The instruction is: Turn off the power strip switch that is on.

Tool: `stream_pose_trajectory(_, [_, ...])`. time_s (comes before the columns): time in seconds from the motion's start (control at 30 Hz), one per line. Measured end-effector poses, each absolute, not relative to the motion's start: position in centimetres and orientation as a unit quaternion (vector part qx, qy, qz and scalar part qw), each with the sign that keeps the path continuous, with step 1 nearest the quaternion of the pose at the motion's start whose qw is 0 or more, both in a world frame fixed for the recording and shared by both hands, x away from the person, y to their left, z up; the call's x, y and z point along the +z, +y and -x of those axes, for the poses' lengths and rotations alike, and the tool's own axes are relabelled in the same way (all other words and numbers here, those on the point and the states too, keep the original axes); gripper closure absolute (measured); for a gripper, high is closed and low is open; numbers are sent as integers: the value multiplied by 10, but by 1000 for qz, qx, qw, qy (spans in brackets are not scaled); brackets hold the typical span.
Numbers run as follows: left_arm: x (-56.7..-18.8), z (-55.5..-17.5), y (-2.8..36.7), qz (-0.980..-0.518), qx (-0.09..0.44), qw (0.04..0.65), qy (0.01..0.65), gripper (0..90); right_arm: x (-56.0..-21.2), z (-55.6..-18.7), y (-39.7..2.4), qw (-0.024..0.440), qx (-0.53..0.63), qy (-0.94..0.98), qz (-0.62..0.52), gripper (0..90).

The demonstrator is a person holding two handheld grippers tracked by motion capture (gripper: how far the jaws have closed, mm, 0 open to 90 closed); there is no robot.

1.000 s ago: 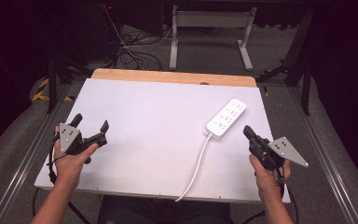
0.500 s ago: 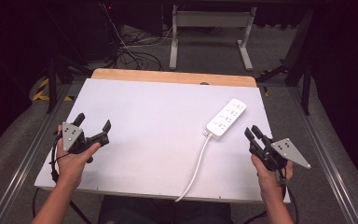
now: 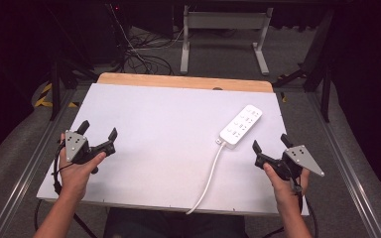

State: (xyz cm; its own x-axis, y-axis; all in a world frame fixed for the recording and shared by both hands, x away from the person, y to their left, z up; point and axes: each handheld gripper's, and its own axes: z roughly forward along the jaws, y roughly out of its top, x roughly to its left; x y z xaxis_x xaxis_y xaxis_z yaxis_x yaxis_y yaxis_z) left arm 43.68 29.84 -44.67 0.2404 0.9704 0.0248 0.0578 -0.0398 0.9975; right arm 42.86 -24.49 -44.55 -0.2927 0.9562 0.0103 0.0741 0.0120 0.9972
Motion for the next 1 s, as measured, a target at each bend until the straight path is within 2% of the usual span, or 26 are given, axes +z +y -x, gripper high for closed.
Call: stream_pose_trajectory(1.0, [-445,-442,292,-585,428,535,434,53,-445,-417,-250,413,540,587,-440,30])
